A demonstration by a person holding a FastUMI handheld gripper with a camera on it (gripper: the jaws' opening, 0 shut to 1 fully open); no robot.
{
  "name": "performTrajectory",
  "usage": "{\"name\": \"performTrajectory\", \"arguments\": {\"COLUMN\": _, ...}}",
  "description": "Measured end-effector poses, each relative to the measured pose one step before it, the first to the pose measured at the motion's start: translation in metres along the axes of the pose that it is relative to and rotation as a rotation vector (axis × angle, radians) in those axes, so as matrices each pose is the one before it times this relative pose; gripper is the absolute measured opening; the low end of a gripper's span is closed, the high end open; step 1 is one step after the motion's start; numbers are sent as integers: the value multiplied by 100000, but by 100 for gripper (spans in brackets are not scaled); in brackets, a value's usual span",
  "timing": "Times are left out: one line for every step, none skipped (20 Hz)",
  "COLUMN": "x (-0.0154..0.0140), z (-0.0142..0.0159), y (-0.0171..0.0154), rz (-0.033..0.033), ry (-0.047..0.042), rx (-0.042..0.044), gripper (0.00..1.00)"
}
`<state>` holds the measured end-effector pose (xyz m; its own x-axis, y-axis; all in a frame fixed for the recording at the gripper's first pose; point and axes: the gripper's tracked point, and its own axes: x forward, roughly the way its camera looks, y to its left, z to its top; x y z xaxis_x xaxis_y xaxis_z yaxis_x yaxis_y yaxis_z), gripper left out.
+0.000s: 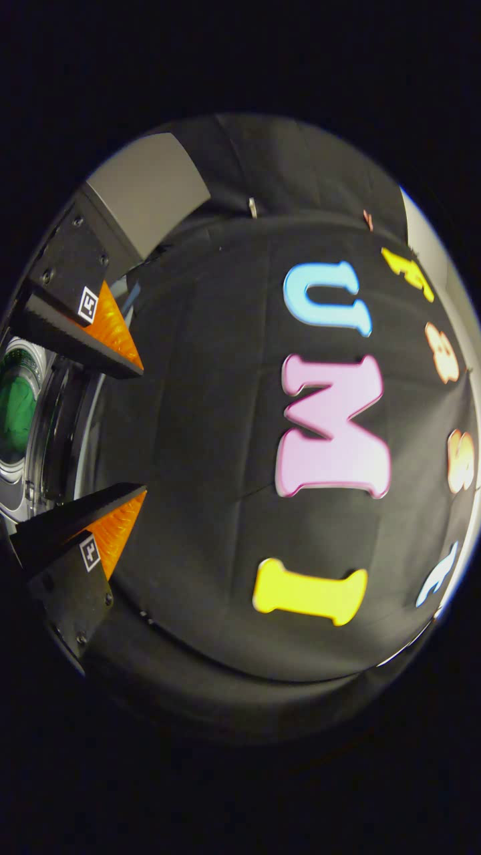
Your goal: Put the clothes into the washing machine and then close the washing machine lid.
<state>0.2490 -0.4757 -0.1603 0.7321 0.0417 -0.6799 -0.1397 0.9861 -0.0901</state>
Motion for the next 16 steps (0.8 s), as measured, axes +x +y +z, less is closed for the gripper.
{"name": "performTrajectory", "arguments": {"x": 992, "z": -1880, "y": -867, "rz": -3308, "ry": 8479, "rx": 2479, "gripper": 98}}
{"name": "performTrajectory", "arguments": {"x": 279, "z": -665, "y": 6, "rz": 1689, "ry": 4393, "rx": 6229, "gripper": 99}}
{"name": "performTrajectory", "arguments": {"x": 442, "z": -257, "y": 272, "rz": 623, "ry": 1715, "rx": 7555, "gripper": 100}}
{"name": "performTrajectory", "arguments": {"x": 331, "z": -376, "y": -66, "rz": 1193, "ry": -1849, "rx": 2730, "gripper": 99}}
{"name": "performTrajectory", "arguments": {"x": 316, "z": -811, "y": -74, "rz": -124, "ry": 1108, "rx": -3187, "gripper": 100}}
{"name": "performTrajectory", "arguments": {"x": -110, "z": 487, "y": -347, "rz": -379, "ry": -1811, "rx": -1111, "gripper": 100}}
{"name": "performTrajectory", "arguments": {"x": 162, "z": 10, "y": 100, "rz": -667, "ry": -794, "rx": -344, "gripper": 100}}
{"name": "performTrajectory", "arguments": {"x": 14, "z": 56, "y": 3, "rz": -185, "ry": -1051, "rx": 110, "gripper": 100}}
{"name": "performTrajectory", "arguments": {"x": -14, "z": 22, "y": 46, "rz": -151, "ry": -468, "rx": -110, "gripper": 100}}
{"name": "performTrajectory", "arguments": {"x": -172, "z": -62, "y": -11, "rz": -174, "ry": -190, "rx": -293, "gripper": 100}}
{"name": "performTrajectory", "arguments": {"x": 23, "z": -43, "y": 39, "rz": -184, "ry": 110, "rx": -284, "gripper": 100}}
{"name": "performTrajectory", "arguments": {"x": 102, "z": 138, "y": 1, "rz": 81, "ry": -277, "rx": -242, "gripper": 100}}
{"name": "performTrajectory", "arguments": {"x": 110, "z": 52, "y": -17, "rz": 209, "ry": -381, "rx": -234, "gripper": 100}}
{"name": "performTrajectory", "arguments": {"x": -207, "z": -102, "y": 50, "rz": 123, "ry": -64, "rx": 136, "gripper": 100}}
{"name": "performTrajectory", "arguments": {"x": -81, "z": -71, "y": 57, "rz": -19, "ry": 208, "rx": -52, "gripper": 100}}
{"name": "performTrajectory", "arguments": {"x": 39, "z": 51, "y": -42, "rz": -50, "ry": -176, "rx": -106, "gripper": 100}}
